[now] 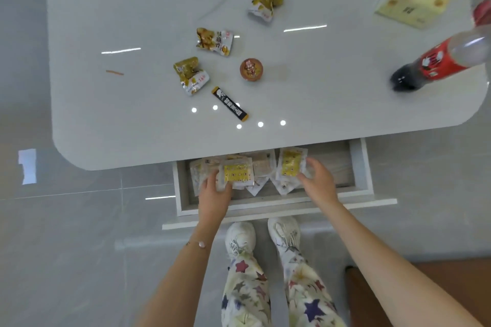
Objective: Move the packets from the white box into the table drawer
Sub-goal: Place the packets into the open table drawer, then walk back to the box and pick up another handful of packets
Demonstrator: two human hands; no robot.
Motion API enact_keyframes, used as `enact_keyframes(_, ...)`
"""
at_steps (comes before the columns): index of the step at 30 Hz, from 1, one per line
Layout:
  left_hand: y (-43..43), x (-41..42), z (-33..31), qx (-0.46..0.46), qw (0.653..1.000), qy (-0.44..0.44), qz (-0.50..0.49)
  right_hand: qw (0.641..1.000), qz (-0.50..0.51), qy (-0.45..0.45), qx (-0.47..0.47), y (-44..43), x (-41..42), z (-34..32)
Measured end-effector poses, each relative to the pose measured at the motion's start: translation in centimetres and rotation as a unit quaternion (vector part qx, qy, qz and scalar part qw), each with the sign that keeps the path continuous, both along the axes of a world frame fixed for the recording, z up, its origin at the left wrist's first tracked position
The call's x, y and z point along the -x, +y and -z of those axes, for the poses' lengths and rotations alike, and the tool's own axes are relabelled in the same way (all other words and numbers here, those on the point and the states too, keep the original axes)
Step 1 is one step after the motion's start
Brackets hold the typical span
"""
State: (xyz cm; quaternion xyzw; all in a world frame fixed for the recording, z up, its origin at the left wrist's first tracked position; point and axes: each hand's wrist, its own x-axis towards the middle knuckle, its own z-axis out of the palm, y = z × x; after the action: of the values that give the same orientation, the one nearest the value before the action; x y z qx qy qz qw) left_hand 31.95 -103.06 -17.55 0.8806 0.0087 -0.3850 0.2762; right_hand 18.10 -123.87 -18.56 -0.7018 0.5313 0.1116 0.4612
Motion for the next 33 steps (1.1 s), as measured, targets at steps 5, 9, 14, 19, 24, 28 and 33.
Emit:
enact_keyframes(5,-0.5,-0.5,-13.3,-0.064,0.953,-0.168,0.243,0.978,-0.17,0.048,0.111,0.3,-2.4,-14.6)
enact_keyframes(9,0.4,-1.1,-24.5,-0.057,0.935,-0.239,0.255,0.932,-0.31,0.054,0.179,0.6,-5.0,-26.3)
enact_keyframes(14,3.1,-1.4,-36.0,-0.061,0.922,-0.304,0.231,0.852,-0.444,0.033,0.275,3.2,-8.4,-37.4)
enact_keyframes(19,8.5,-2.2,-43.5,-0.104,0.913,-0.355,0.171,0.788,-0.526,-0.03,0.318,7.8,-12.1,-44.6)
enact_keyframes(24,17.6,-1.7,-47.3,-0.154,0.916,-0.365,0.062,0.716,-0.606,-0.117,0.325,16.1,-15.8,-48.5)
enact_keyframes(28,26.5,0.3,-48.2,-0.191,0.924,-0.33,-0.033,0.665,-0.66,-0.155,0.313,25.2,-18.2,-50.3)
enact_keyframes(33,37.3,2.2,-50.1,-0.191,0.901,-0.37,-0.124,0.604,-0.693,-0.29,0.265,39.7,-20.1,-53.2)
